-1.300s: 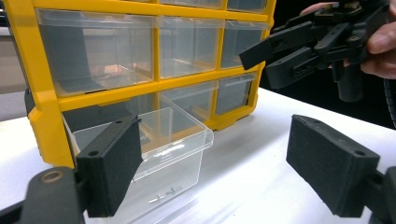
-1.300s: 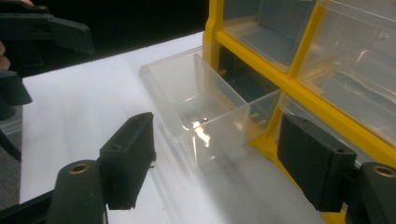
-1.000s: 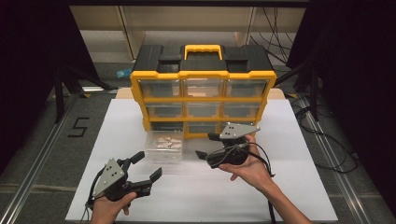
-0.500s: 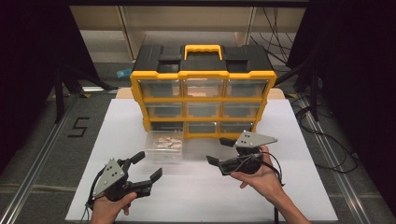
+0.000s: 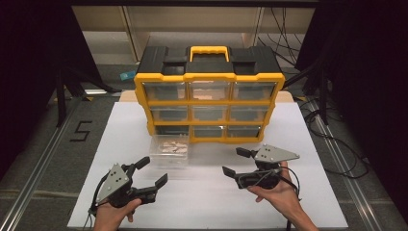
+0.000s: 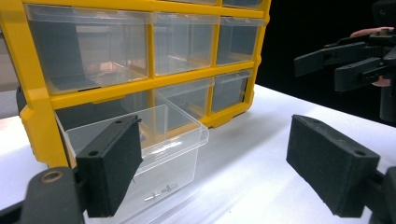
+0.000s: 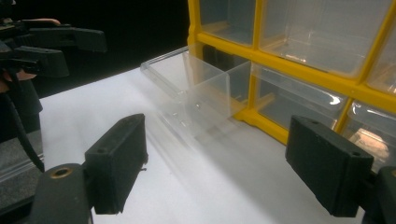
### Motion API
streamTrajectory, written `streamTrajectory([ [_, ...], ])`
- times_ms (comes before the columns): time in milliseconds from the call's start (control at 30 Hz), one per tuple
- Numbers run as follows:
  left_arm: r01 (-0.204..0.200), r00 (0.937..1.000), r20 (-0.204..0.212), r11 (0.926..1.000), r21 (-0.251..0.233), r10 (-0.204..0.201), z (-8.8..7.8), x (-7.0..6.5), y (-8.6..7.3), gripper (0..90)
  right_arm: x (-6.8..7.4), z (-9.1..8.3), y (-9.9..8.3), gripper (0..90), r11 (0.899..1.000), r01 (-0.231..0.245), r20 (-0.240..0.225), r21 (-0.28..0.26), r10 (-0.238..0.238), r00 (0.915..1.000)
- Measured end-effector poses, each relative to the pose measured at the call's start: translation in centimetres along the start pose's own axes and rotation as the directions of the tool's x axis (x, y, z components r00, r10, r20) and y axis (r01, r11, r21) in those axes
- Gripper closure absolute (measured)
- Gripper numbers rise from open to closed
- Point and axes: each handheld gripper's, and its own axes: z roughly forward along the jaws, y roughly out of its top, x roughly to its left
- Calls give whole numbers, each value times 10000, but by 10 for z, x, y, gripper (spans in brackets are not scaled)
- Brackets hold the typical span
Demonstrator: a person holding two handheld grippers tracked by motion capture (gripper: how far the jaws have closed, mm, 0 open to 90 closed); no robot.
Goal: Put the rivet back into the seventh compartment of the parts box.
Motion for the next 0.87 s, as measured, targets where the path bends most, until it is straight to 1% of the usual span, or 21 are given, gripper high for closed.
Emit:
streamTrajectory([
  [33, 1, 10000, -5, 10000, 6, -1, 0, 0, 0, 179, 0, -2, -1, 211, 9999, -46, -2, 138, 46, 10000],
  [100, -2, 10000, -5, 10000, 11, 2, 0, 0, 0, 179, 1, -4, -4, 210, 10000, -48, 77, 45, 47, 10000],
  [133, 0, 10000, 0, 10000, 7, 0, 0, 0, 0, 179, 2, -6, -6, 207, 9998, -144, -35, 106, 144, 9999],
  [167, -10, 10000, -4, 10000, 4, 10, 0, 0, 0, 179, 2, -6, -6, 207, 9998, -144, -35, 106, 144, 9999],
  [200, -2, 10000, -12, 10000, 1, 2, 0, 0, 0, 179, 2, -7, -7, 207, 9999, -147, -46, -19, 147, 9999],
  [233, 0, 10000, -21, 10000, 3, 0, 0, 0, 0, 179, 3, -9, -7, 207, 10000, -70, 66, 32, 69, 10000],
  [267, 4, 10000, -27, 10000, 7, -4, 0, 0, 0, 179, 4, -10, -7, 206, 10000, -67, 44, 28, 67, 10000],
  [300, 22, 10000, -23, 10000, 5, -22, 0, 0, 0, 179, 5, -13, -8, 206, 9997, -82, 107, -235, 84, 9999],
  [333, 7, 10000, -24, 10000, 1, -7, 0, 0, 0, 179, 5, -13, -8, 206, 9997, -82, 107, -235, 84, 9999],
  [367, 0, 10000, -22, 10000, 3, 0, 0, 0, 0, 179, 6, -14, -8, 206, 9996, -191, 3, -219, 191, 9998],
  [400, -1, 10000, -21, 10000, 2, 1, 0, 0, 0, 179, 6, -16, -8, 206, 9996, -69, 63, -264, 71, 10000],
  [433, 2, 10000, -19, 10000, 2, -2, 0, 0, 0, 179, 7, -17, -9, 206, 9996, -171, 18, -207, 171, 9999],
  [500, -5, 10000, -13, 10000, 6, 5, 0, 0, 0, 179, 7, -19, -11, 206, 9996, -146, 131, -227, 149, 9998],
  [533, -2, 10000, -7, 10000, 0, 2, 0, 0, 0, 179, 6, -18, -12, 206, 9993, -77, 111, -354, 81, 9999],
  [567, -5, 10000, -13, 10000, -1, 5, 0, 0, 0, 179, 6, -19, -13, 206, 9993, -98, 127, -363, 103, 9999],
  [600, 0, 10000, -17, 10000, -6, 0, 0, 0, 0, 179, 6, -20, -14, 206, 9996, -222, 120, -183, 224, 9997],
  [633, 1, 10000, -22, 10000, -2, -1, 0, 0, 0, 179, 6, -20, -14, 205, 9994, -263, -1, -219, 263, 9997],
  [667, 3, 10000, -25, 10000, -2, -3, 0, 0, 0, 179, 5, -20, -14, 206, 9994, -249, 16, -230, 249, 9997],
  [733, 1, 10000, -17, 10000, -4, -1, 0, 0, 0, 179, 4, -20, -14, 206, 9996, -133, 258, -250, 140, 9996],
  [800, -1, 10000, -20, 10000, -4, 1, 0, 0, 0, 179, 4, -20, -14, 206, 9996, -120, 255, -242, 126, 9996],
  [867, 23, 10000, -30, 10000, -18, -23, 0, 0, 0, 179, 4, -20, -15, 206, 9995, -218, 154, -215, 221, 9996],
])
